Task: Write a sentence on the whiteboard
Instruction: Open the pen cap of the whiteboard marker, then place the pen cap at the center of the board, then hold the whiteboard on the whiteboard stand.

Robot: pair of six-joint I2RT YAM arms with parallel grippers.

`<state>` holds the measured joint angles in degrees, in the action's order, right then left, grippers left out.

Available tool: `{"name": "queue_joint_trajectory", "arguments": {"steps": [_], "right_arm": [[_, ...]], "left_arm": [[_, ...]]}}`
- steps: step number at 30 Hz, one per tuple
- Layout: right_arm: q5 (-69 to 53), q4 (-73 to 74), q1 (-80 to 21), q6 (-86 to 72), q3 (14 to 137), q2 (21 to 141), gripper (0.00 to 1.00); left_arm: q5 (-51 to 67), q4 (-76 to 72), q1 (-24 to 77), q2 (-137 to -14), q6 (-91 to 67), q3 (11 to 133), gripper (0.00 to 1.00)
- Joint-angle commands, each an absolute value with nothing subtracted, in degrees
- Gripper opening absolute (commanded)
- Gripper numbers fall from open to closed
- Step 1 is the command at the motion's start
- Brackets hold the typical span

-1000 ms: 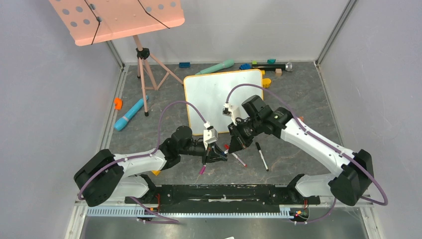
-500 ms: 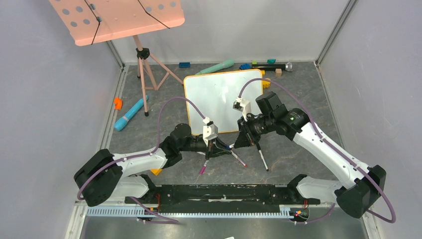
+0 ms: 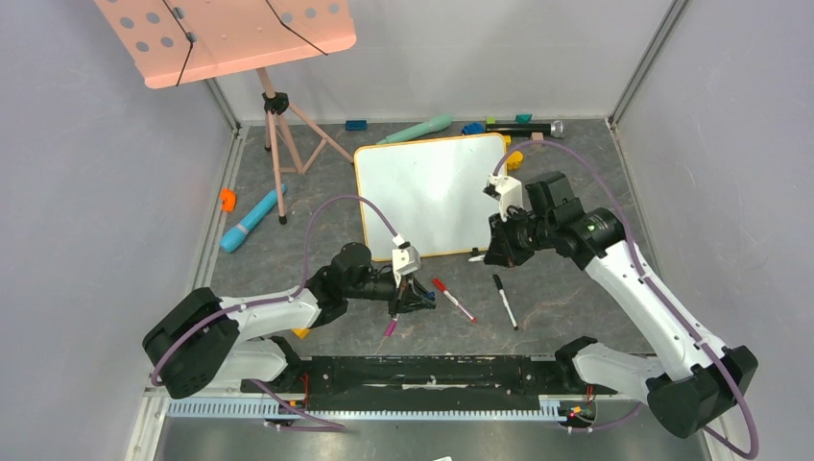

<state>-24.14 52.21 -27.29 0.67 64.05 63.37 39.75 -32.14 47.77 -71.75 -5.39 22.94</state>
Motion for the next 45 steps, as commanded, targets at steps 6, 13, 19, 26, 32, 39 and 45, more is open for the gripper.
{"name": "queue_joint_trajectory", "arguments": {"steps": [6, 13, 19, 26, 32, 39, 45], "right_arm": [[-16.30, 49.76, -24.70, 0.25, 65.38, 59.13, 0.00], [-9.08, 40.34, -24.74, -7.35, 59.50, 51.46, 0.00], [-10.85, 33.74, -24.70, -10.22, 53.20, 45.61, 0.00], [-9.72, 27.90, -24.70, -14.59, 48.27, 40.41, 0.00], [-7.35, 26.24, -24.69, -15.69, 45.13, 36.14, 0.00], [-7.07, 27.67, -24.72, -16.08, 44.94, 35.33, 0.00], [-6.83, 26.10, -24.70, -18.44, 43.45, 33.98, 0.00]], "left_arm": [[36.41, -30.19, 47.99, -71.33, -5.69, 23.70, 0.04], [18.02, -18.66, 47.94, -74.48, -5.76, 29.38, 0.08], [13.10, -9.66, 48.02, -78.58, -3.52, 34.61, 0.05], [14.06, -9.67, 48.51, -84.38, -3.87, 35.94, 0.10], [14.37, -10.11, 48.77, -85.77, -3.96, 35.93, 0.30], [15.56, -12.75, 48.87, -81.99, -4.13, 33.42, 0.53], [13.40, -16.89, 48.83, -72.75, -5.27, 29.36, 1.00]]}}
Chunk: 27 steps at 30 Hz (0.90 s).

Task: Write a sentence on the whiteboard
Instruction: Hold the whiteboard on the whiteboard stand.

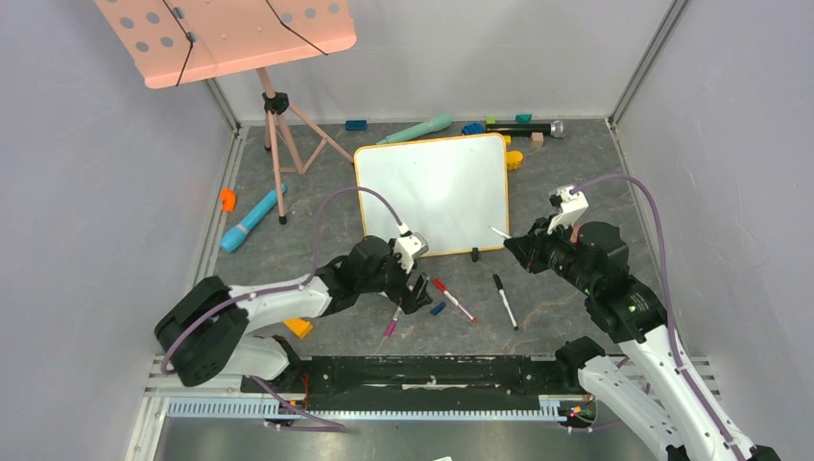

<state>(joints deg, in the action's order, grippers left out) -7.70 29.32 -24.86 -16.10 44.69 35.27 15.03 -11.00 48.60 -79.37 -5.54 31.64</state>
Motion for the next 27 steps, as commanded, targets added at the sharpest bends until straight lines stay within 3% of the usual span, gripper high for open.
{"name": "queue_joint_trajectory", "arguments": {"steps": [1, 8, 15, 23, 27], "right_arm": [[-7.06, 25.61, -24.69, -18.88, 42.72, 33.50, 0.00], [-8.59, 24.51, -24.70, -19.93, 40.25, 31.54, 0.00], [-9.04, 24.66, -24.70, -19.49, 40.43, 31.73, 0.00], [-10.37, 23.98, -24.69, -19.48, 40.65, 32.17, 0.00], [-10.34, 24.25, -24.69, -19.42, 41.13, 32.16, 0.00]], "left_arm": [[12.69, -18.19, 48.77, -70.89, -5.36, 28.26, 1.00], [9.92, -29.20, 48.78, -62.74, 2.30, 19.78, 1.00], [1.68, -31.13, 48.61, -57.56, -1.38, 17.07, 1.00], [6.40, -36.64, 48.52, -48.48, 10.29, 10.22, 1.00], [-9.80, -37.91, 48.42, -40.30, 5.42, 4.98, 1.00]]}}
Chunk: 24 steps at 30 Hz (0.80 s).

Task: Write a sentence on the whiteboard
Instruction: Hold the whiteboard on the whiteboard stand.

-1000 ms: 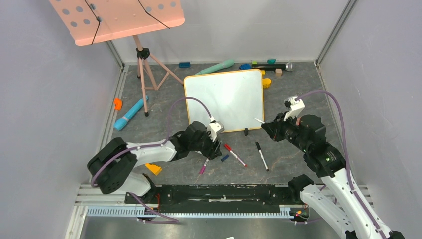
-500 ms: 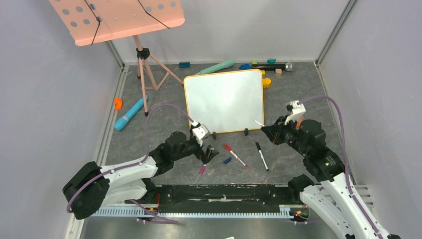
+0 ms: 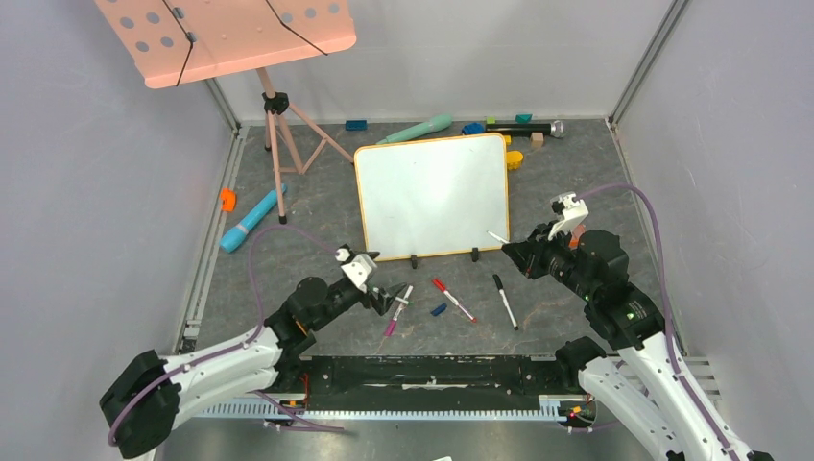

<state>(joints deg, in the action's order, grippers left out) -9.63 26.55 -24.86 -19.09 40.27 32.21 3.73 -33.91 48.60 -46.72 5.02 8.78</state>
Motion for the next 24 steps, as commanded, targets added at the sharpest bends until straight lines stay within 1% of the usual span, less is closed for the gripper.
{"name": "queue_joint_trajectory", "arguments": {"steps": [1, 2, 3, 5, 7, 10, 13, 14, 16, 20, 24], "right_arm": [[-10.26, 24.47, -24.74, -19.25, 41.21, 32.21, 0.00], [-10.24, 24.49, -24.70, -19.26, 41.22, 32.21, 0.00], [-10.24, 24.48, -24.70, -19.29, 41.15, 32.23, 0.00], [-10.35, 24.08, -24.69, -19.36, 40.90, 32.31, 0.00], [-10.81, 23.62, -24.65, -19.59, 40.59, 32.54, 0.00], [-11.28, 23.09, -24.68, -19.68, 40.56, 33.28, 0.00], [-12.24, 22.33, -24.70, -19.79, 41.08, 34.30, 0.00], [-12.49, 22.19, -24.70, -19.84, 41.37, 34.59, 0.00], [-12.98, 22.22, -24.72, -19.73, 42.02, 35.24, 0.00], [-13.12, 23.22, -24.70, -18.58, 43.41, 35.75, 0.00], [-12.53, 24.60, -24.70, -17.36, 44.33, 35.82, 0.00]], "left_arm": [[-14.10, -36.92, 48.43, -37.66, 2.94, 4.15, 1.00], [-16.77, -36.85, 48.43, -35.29, 1.47, 2.73, 1.00], [-16.77, -38.30, 48.43, -33.48, 1.47, 1.08, 1.00], [-29.84, -36.71, 48.40, -30.34, -2.58, 0.00, 1.00], [-32.34, -31.34, 48.34, -27.61, -2.97, 0.53, 1.00], [-24.84, -26.47, 47.69, -27.23, -1.07, 3.20, 1.00], [-19.18, -28.04, 45.26, -33.76, -0.46, 5.69, 1.00], [-16.94, -28.53, 43.18, -37.17, -1.04, 6.82, 1.00], [-8.45, -30.42, 37.27, -42.95, -2.40, 8.30, 1.00], [13.12, -38.69, 22.52, -49.35, -8.84, 7.78, 1.00], [28.03, -43.65, 13.83, -60.44, -13.49, 11.85, 1.00]]}}
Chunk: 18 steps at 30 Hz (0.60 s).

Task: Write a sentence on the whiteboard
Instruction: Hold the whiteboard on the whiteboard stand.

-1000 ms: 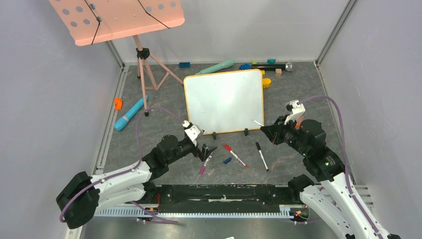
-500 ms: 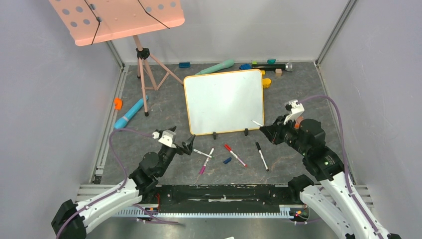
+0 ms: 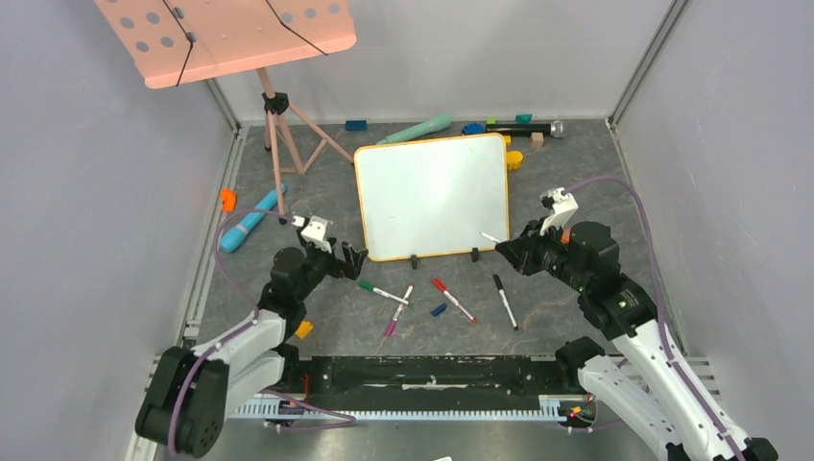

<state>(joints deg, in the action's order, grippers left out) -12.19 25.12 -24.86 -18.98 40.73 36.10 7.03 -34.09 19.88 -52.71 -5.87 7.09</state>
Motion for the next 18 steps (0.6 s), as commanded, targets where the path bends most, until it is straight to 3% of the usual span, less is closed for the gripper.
{"name": "queue_joint_trajectory", "arguments": {"steps": [1, 5, 10, 13, 18], "right_arm": [[-12.46, 24.69, -24.70, -17.19, 44.58, 35.81, 0.00], [-12.31, 25.18, -24.70, -16.39, 45.60, 35.95, 0.00], [-11.42, 25.07, -24.70, -15.82, 45.88, 36.08, 0.00], [-11.95, 24.55, -24.67, -15.90, 45.50, 36.32, 0.00], [-11.82, 23.98, -24.69, -15.98, 44.52, 35.99, 0.00]], "left_arm": [[32.95, -45.80, 12.25, -63.29, -15.00, 12.98, 1.00], [46.22, -61.33, 4.86, -74.94, -23.69, 14.56, 1.00], [59.24, -73.94, 1.34, -90.02, -33.19, 21.62, 1.00], [67.00, -89.12, 0.09, -101.39, -45.86, 27.09, 1.00], [69.79, -89.21, 0.09, -108.27, -49.79, 33.09, 1.00]]}}
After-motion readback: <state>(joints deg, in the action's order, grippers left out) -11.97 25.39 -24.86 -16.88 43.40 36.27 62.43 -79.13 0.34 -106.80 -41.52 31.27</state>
